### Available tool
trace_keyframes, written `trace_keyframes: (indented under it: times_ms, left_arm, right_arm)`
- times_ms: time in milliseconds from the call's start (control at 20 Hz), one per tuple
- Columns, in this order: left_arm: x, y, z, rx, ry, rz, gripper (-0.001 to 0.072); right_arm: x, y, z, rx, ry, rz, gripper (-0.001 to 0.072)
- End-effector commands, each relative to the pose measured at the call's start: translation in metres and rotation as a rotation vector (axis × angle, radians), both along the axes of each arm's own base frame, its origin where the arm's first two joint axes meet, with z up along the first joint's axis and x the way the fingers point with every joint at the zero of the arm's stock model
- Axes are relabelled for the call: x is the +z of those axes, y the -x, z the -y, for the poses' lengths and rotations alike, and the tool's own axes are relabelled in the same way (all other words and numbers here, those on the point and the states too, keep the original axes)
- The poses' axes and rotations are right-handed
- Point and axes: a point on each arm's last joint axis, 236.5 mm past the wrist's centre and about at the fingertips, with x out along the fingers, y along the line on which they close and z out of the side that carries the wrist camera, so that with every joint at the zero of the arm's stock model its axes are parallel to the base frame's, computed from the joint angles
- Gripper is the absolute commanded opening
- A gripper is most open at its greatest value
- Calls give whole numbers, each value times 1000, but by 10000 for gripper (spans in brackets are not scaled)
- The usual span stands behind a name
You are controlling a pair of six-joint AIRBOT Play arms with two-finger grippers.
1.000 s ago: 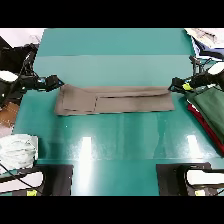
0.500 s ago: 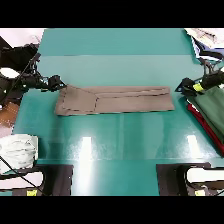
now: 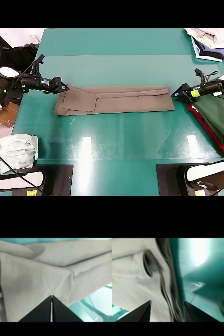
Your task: Fold the shirts.
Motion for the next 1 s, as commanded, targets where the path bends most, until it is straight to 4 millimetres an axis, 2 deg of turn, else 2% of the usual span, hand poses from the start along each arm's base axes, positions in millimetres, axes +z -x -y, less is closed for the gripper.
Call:
trace_keyframes:
  times_ms: [0,150,300,450,500,550,600,650,800,950]
  left_arm:
    - [0,5,3,-16,12,-15,27]
    - [0,7,4,-23,15,-23,27]
    - [0,8,5,-28,17,-27,27]
    - [0,9,5,-28,17,-28,27]
    - [0,9,6,-31,18,-27,26]
    - [0,10,11,-42,17,-27,26]
    - [0,11,20,-60,15,-24,26]
    - [0,13,31,-82,11,-18,26]
    - [1,13,80,-148,-12,39,25]
    - [2,13,130,-215,-38,92,25]
  right_arm:
    - [-7,-13,-16,48,-22,3,469]
    - [-15,-15,-25,71,-25,-12,469]
    - [-16,-15,-25,64,-24,-15,467]
    - [-15,-13,-33,85,-33,-22,424]
    - [-15,-13,-37,96,-33,-22,361]
    - [-14,-12,-43,124,-33,-12,206]
    - [-13,-11,-50,165,-31,5,41]
    - [-12,-9,-57,194,-38,15,14]
    - [1,-9,-69,227,-32,41,12]
    - [41,-13,-76,244,-5,127,11]
